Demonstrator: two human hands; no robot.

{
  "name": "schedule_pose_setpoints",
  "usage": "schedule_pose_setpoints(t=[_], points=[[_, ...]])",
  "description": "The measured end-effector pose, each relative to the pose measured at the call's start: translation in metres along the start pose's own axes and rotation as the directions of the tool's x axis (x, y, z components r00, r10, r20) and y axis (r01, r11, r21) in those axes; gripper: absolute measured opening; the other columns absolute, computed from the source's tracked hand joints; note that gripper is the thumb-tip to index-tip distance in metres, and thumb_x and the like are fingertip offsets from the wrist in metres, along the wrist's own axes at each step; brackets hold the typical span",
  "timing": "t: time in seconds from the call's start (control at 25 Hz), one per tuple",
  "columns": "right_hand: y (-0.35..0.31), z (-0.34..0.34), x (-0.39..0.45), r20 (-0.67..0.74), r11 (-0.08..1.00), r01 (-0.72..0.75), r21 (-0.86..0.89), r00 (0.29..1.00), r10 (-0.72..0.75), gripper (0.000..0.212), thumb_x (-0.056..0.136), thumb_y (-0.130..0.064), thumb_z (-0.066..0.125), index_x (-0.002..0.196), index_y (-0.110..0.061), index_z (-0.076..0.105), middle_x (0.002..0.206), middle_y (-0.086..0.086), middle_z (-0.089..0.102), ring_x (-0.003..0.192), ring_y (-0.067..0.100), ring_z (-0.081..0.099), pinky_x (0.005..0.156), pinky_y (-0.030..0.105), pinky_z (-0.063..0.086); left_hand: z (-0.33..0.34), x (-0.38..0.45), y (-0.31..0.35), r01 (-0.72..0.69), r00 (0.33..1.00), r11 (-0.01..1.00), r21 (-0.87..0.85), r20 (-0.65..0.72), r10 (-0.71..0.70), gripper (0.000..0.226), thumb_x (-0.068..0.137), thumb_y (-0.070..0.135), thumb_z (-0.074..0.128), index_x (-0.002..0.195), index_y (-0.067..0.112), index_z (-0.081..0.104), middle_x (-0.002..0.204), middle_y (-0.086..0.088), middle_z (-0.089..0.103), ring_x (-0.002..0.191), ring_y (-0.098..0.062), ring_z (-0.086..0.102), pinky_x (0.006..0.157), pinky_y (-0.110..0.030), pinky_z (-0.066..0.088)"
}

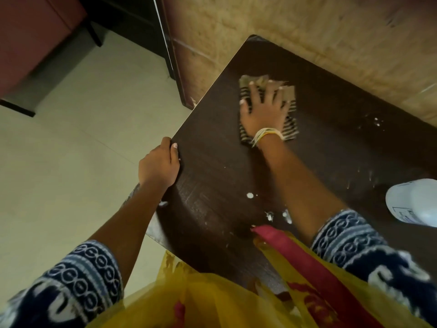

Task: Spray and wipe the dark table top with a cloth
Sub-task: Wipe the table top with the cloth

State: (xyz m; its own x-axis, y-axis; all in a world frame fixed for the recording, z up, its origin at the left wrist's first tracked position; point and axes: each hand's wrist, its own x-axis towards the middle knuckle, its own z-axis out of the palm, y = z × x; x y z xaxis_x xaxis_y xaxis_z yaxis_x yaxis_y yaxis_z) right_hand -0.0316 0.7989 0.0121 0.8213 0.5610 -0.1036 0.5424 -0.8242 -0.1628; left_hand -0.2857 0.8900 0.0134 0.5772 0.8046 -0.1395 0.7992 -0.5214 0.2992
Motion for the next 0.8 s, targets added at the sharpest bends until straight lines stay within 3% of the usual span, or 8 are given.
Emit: schedule_pose_setpoints(t=[0.08, 0.16, 0.24, 0.32, 0.44, 0.6, 0.68, 0.8], points=[[-0.042, 0.015, -0.058, 0.049, 0.965, 0.262, -0.009, 0.964, -0.262, 0.061, 0.095, -0.058, 0.024, 0.153, -0.037, 0.021, 0.163, 0.008, 0.015, 0.148, 0.039, 0.012, 0.116, 0.062, 0.011, 0.002, -0.002, 0.000, -0.005, 1.000, 1.000, 0.000, -0.005, 0.005, 0.034, 0.105, 0.035, 0.026, 0.110, 0.010, 0.048, 0.082, -0.007, 0.056, 0.070, -0.021, 0.045, 0.065, -0.036, 0.033], [-0.058, 0.026, -0.110, 0.129, 0.870, 0.493, -0.022, 0.864, -0.487, 0.060, 0.095, -0.060, 0.025, 0.151, -0.040, 0.024, 0.162, 0.006, 0.019, 0.148, 0.036, 0.016, 0.117, 0.060, 0.014, 0.004, -0.003, 0.000, -0.023, 1.000, 1.000, -0.006, -0.017, 0.023, 0.033, 0.105, 0.035, 0.026, 0.108, 0.010, 0.047, 0.084, -0.010, 0.059, 0.070, -0.023, 0.046, 0.064, -0.036, 0.032], [-0.038, 0.022, -0.113, 0.139, 0.807, 0.590, -0.018, 0.801, -0.582, 0.059, 0.094, -0.062, 0.027, 0.150, -0.043, 0.026, 0.161, 0.003, 0.023, 0.148, 0.032, 0.019, 0.117, 0.057, 0.016, 0.005, -0.002, -0.001, -0.033, 0.999, 0.999, -0.005, -0.030, 0.033, 0.033, 0.105, 0.035, 0.027, 0.110, 0.010, 0.048, 0.089, -0.014, 0.063, 0.073, -0.028, 0.053, 0.065, -0.037, 0.034], [0.003, 0.011, -0.083, 0.059, 0.879, 0.476, -0.038, 0.879, -0.473, 0.059, 0.093, -0.062, 0.029, 0.149, -0.044, 0.027, 0.161, 0.002, 0.024, 0.148, 0.030, 0.019, 0.117, 0.057, 0.017, 0.006, -0.001, -0.003, -0.038, 0.999, 0.999, 0.008, -0.031, 0.039, 0.035, 0.105, 0.036, 0.026, 0.112, 0.009, 0.048, 0.095, -0.017, 0.065, 0.083, -0.036, 0.061, 0.067, -0.037, 0.035], [0.089, -0.010, -0.047, -0.059, 0.998, 0.053, -0.046, 0.997, -0.056, 0.060, 0.093, -0.060, 0.034, 0.149, -0.039, 0.030, 0.161, 0.008, 0.023, 0.148, 0.033, 0.018, 0.115, 0.058, 0.019, 0.004, 0.000, -0.003, -0.046, 0.999, 0.999, 0.013, -0.029, 0.047, 0.036, 0.105, 0.036, 0.025, 0.114, 0.009, 0.048, 0.098, -0.017, 0.066, 0.088, -0.037, 0.062, 0.068, -0.038, 0.035], [0.114, -0.014, -0.051, -0.050, 0.953, -0.302, -0.021, 0.952, 0.301, 0.062, 0.095, -0.058, 0.029, 0.152, -0.036, 0.023, 0.163, 0.011, 0.012, 0.149, 0.037, 0.009, 0.116, 0.062, 0.014, 0.001, -0.001, -0.004, -0.037, 0.999, 0.999, 0.009, -0.011, 0.037, 0.036, 0.105, 0.035, 0.026, 0.116, 0.008, 0.048, 0.100, -0.016, 0.066, 0.089, -0.036, 0.062, 0.067, -0.037, 0.035], [0.072, -0.008, -0.055, -0.032, 0.939, -0.343, -0.005, 0.939, 0.342, 0.062, 0.096, -0.058, 0.024, 0.154, -0.036, 0.017, 0.163, 0.012, 0.008, 0.149, 0.039, 0.005, 0.116, 0.062, 0.010, -0.001, -0.002, -0.006, -0.058, 0.998, 0.998, -0.025, 0.025, 0.058, 0.037, 0.106, 0.035, 0.026, 0.116, 0.008, 0.049, 0.102, -0.015, 0.065, 0.092, -0.035, 0.062, 0.069, -0.038, 0.037], [-0.013, 0.011, -0.087, 0.000, 0.995, -0.096, -0.033, 0.995, 0.097, 0.062, 0.096, -0.059, 0.023, 0.153, -0.038, 0.017, 0.163, 0.010, 0.013, 0.149, 0.039, 0.008, 0.116, 0.062, 0.009, -0.005, 0.008, -0.022, 0.009, 0.978, 0.932, -0.363, 0.197, 0.067, 0.039, 0.106, 0.033, 0.031, 0.119, 0.007, 0.056, 0.115, -0.015, 0.064, 0.107, -0.033, 0.059, 0.085, -0.037, 0.041]])
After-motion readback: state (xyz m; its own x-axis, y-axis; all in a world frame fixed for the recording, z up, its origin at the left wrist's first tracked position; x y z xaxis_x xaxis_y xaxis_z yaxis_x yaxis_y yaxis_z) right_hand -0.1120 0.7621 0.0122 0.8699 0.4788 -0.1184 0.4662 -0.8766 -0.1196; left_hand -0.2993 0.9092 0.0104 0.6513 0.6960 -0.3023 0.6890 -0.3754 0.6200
